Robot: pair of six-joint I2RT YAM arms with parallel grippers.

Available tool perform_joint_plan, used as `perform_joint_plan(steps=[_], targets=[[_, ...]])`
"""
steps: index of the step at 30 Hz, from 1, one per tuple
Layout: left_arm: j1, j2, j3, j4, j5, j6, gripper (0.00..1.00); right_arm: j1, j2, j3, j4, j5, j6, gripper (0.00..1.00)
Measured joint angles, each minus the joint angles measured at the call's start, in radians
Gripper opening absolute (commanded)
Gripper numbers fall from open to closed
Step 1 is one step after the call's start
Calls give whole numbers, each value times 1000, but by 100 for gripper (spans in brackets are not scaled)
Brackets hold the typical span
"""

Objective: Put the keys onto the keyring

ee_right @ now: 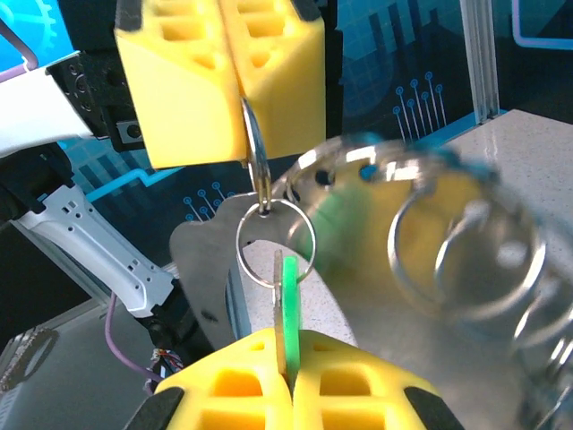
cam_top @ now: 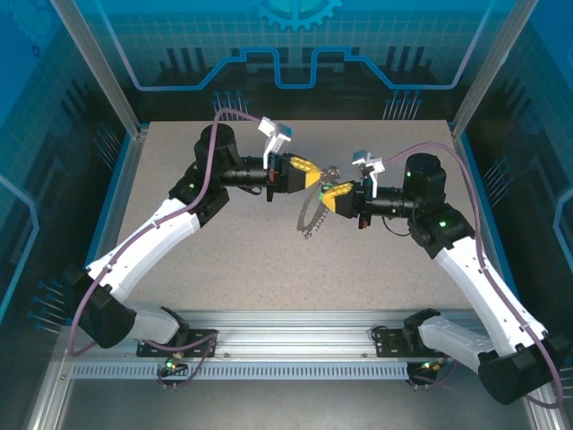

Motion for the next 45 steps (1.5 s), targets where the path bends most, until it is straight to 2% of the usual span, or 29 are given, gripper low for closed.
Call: perform_joint_plan(steps=[26,39,45], targets=[[2,-9,-5,-34,-8,25,0,-21,79,197,-201,0,-76,0],[0,-9,-5,-62,-22,66,0,-11,101,260,-297,44,-131,0],[-6,-9,-5,-66,-51,75,0,-42,101,262,-320,47,-135,0]])
